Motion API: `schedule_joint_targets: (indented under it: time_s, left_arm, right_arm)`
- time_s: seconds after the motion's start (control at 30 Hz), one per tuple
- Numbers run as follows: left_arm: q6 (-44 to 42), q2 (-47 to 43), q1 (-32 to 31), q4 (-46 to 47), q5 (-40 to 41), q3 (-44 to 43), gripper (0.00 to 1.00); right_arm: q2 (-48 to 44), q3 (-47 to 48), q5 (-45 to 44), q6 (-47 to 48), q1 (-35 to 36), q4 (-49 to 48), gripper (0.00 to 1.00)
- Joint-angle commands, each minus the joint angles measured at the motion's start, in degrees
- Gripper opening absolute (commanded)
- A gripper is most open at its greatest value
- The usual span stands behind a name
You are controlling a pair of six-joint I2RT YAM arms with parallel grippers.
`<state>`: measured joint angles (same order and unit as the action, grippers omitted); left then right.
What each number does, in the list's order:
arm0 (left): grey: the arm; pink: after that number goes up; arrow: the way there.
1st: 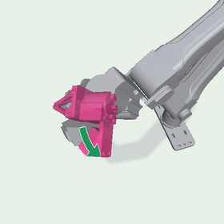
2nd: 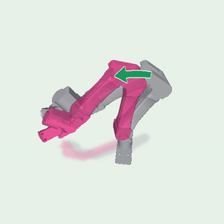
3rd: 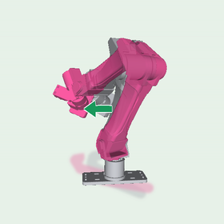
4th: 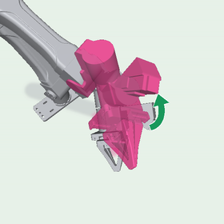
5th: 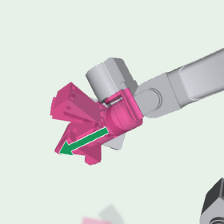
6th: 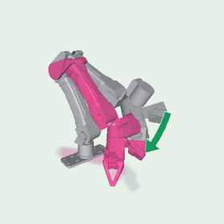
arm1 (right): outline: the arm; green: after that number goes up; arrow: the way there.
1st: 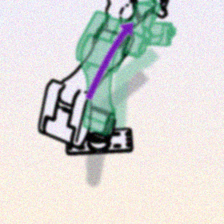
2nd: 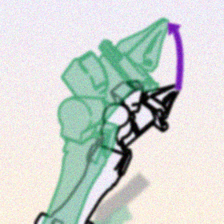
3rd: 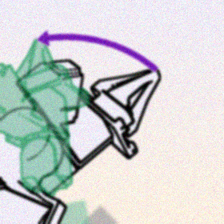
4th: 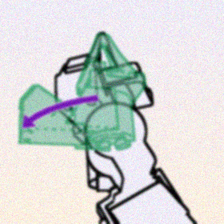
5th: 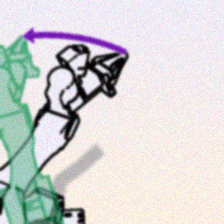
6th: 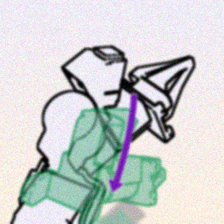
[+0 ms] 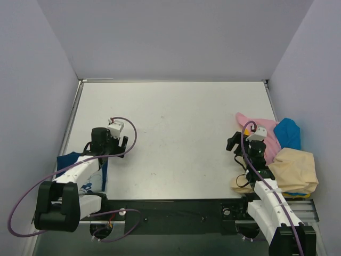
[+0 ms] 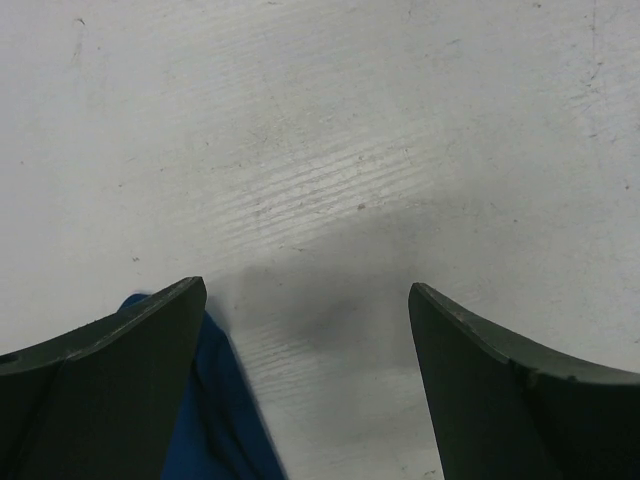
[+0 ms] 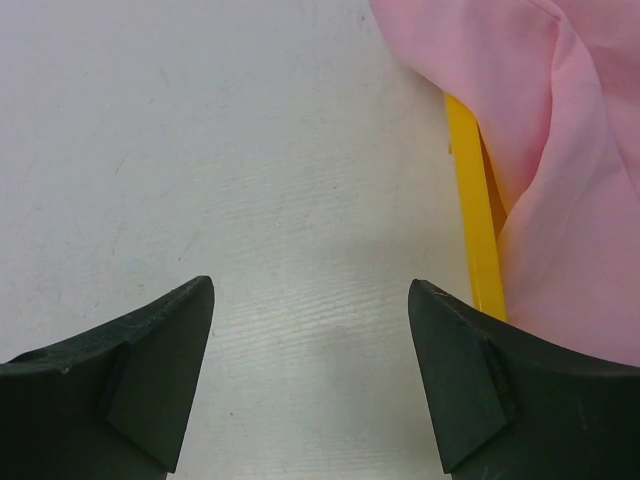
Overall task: Fold and stack the t-shirts
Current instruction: Grab crumpled tshirt from bin with the right arm
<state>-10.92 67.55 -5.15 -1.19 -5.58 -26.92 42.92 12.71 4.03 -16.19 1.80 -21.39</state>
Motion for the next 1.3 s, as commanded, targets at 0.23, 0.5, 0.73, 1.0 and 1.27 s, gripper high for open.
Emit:
schedule_joint_targets:
  time_s: [0.23, 0.5, 0.73, 1.0, 1.27]
  left_arm:
    - [-1.6, 0.6, 4.6, -5.0, 3.0, -7.3, 0.94]
    - [-3.2, 1.7, 4.9, -12.3, -3.4, -10.8, 0.94]
    - [-3.3, 3.0, 4.8, -13.0, -4.7, -11.7, 0.94]
    - [-3.6, 3.6, 4.8, -14.5, -6.5, -12.2, 0.94]
    - [-3.9, 3.1, 4.9, -14.5, -5.7, -12.1, 0.94]
  right_arm:
    - [3.8, 21.2, -25.5, -6.0, -0.7, 31.5, 0.96]
    - [5.0, 37.5, -56.3, -18.4, -11.0, 52.8, 0.97]
    - [9.0, 35.8, -57.4, -29.9, -30.8, 58.3, 0.88]
    - [13.9, 33.2, -47.4, -38.1, -36.9, 60.6, 0.83]
    - [12.2, 31.8, -36.5, -39.7, -38.6, 60.8, 0.02]
